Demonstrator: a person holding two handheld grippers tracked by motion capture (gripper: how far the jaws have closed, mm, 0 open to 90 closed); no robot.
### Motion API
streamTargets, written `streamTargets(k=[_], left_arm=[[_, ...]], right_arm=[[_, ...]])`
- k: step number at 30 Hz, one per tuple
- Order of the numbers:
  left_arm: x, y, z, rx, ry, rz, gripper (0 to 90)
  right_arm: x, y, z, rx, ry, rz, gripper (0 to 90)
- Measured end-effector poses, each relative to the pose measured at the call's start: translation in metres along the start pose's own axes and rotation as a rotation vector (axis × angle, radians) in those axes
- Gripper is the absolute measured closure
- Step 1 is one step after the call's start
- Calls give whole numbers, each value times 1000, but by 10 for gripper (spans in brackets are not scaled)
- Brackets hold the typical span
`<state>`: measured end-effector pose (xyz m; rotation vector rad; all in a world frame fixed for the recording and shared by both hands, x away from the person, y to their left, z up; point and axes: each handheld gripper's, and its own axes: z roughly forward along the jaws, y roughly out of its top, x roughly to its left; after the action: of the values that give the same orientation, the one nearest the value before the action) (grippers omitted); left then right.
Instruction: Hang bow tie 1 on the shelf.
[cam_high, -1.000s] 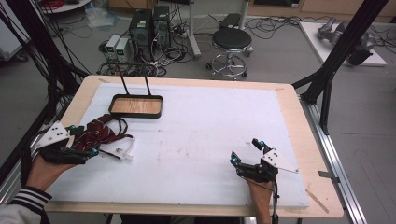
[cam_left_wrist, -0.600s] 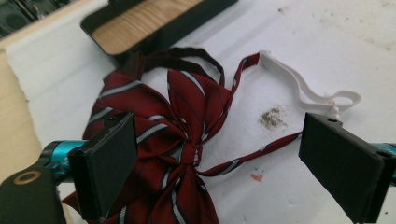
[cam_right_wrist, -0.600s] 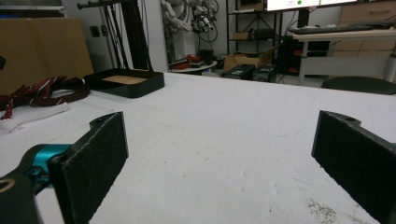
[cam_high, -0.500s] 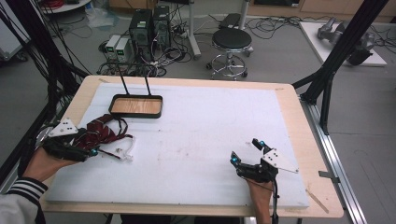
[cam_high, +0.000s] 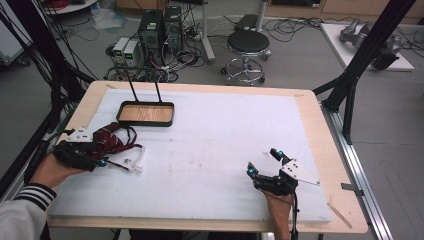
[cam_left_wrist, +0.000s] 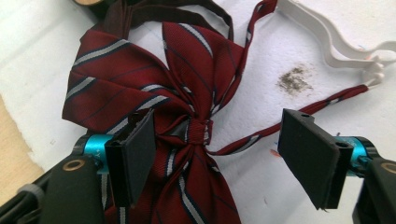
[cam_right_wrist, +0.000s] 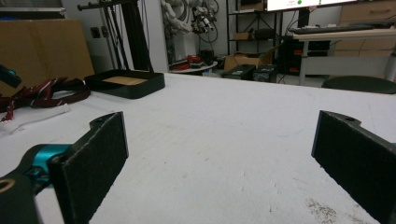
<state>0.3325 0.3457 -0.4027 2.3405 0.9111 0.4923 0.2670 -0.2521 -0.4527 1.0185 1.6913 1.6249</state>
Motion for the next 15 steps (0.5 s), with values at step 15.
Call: streamTargets(k=[15], left_arm=[[5, 5, 6, 80, 23, 3, 424]], right_arm=[[0, 0, 0, 2, 2, 1, 28]])
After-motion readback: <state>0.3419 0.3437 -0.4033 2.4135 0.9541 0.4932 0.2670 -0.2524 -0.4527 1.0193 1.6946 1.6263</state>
